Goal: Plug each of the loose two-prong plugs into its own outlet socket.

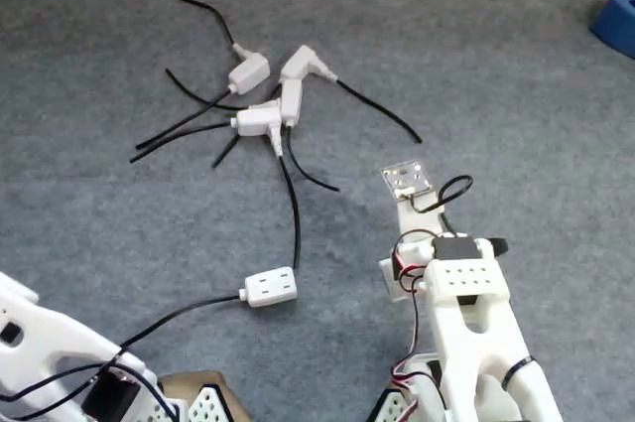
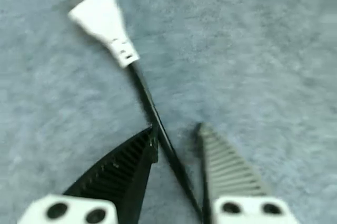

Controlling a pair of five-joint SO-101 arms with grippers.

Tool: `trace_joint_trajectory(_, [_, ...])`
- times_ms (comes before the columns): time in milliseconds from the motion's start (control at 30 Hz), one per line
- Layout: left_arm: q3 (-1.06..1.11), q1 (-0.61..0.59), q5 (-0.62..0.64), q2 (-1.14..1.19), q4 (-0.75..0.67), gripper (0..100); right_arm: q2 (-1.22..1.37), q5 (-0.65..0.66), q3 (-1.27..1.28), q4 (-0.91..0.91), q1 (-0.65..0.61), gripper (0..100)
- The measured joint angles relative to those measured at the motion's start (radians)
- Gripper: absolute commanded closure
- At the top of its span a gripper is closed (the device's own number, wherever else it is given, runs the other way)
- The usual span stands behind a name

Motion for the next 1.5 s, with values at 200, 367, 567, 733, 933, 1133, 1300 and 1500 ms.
trace_joint_trajectory(200, [0.0, 0.0, -0.075, 0.023, -0.015, 99, 0.0, 0.0, 0.0, 0.0, 0.0, 39.3])
trace_joint_trajectory(367, [-0.003, 0.005, -0.095, 0.023, -0.012, 99, 0.0, 0.0, 0.0, 0.0, 0.0, 39.3])
trace_joint_trajectory(567, [-0.003, 0.14, -0.348, -0.035, 0.226, 99, 0.0, 0.0, 0.0, 0.0, -0.02, 39.3])
trace_joint_trajectory(733, [0.006, 0.313, -0.368, -0.138, 0.331, 99, 0.0, 0.0, 0.0, 0.0, -0.021, 39.3])
trace_joint_trajectory(933, [0.012, 0.615, -0.319, -0.229, 0.361, 99, 0.0, 0.0, 0.0, 0.0, -0.023, 39.3])
trace_joint_trajectory(1133, [0.06, 0.91, -0.284, -0.354, 0.364, 100, 0.0, 0.0, 0.0, 0.0, 0.046, 39.3])
trace_joint_trajectory(1300, [0.341, 1.177, -0.255, -0.554, 0.364, 100, 0.0, 0.0, -0.018, 0.0, 0.201, 39.3])
trace_joint_trajectory(1500, [0.838, 1.516, -0.273, -0.882, 0.364, 100, 0.0, 0.071, -0.072, 0.081, 0.299, 39.3])
